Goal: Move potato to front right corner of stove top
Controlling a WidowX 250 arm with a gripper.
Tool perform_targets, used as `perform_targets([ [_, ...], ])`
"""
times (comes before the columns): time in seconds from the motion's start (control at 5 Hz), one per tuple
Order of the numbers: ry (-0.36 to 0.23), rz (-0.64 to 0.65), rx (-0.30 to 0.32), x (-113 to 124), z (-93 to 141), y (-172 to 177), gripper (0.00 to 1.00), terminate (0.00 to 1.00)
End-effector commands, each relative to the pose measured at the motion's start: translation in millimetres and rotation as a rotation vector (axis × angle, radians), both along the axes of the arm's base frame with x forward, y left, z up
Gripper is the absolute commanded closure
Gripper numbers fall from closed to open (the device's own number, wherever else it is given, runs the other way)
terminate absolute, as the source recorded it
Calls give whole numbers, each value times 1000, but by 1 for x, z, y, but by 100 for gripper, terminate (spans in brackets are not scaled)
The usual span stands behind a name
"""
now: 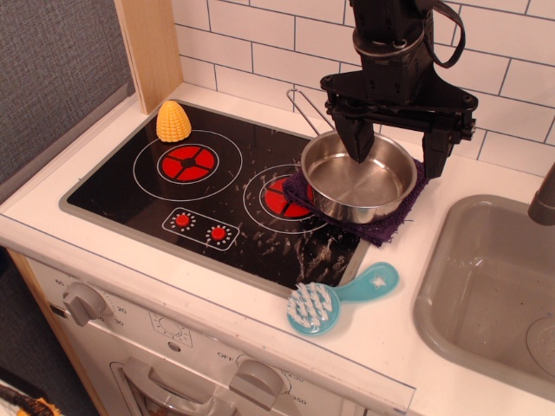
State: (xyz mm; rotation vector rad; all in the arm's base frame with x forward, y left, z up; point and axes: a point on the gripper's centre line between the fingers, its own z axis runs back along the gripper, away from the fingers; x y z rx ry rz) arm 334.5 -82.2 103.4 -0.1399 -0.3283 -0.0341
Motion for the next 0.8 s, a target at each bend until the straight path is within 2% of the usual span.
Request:
perform_targets([
  [0.0, 0, 0, 0, 0, 0, 0, 0, 0],
  [0.2, 35, 51, 5, 2, 4, 29, 0, 0],
  [0.6, 76, 236, 83, -2, 27, 128, 0, 0],
])
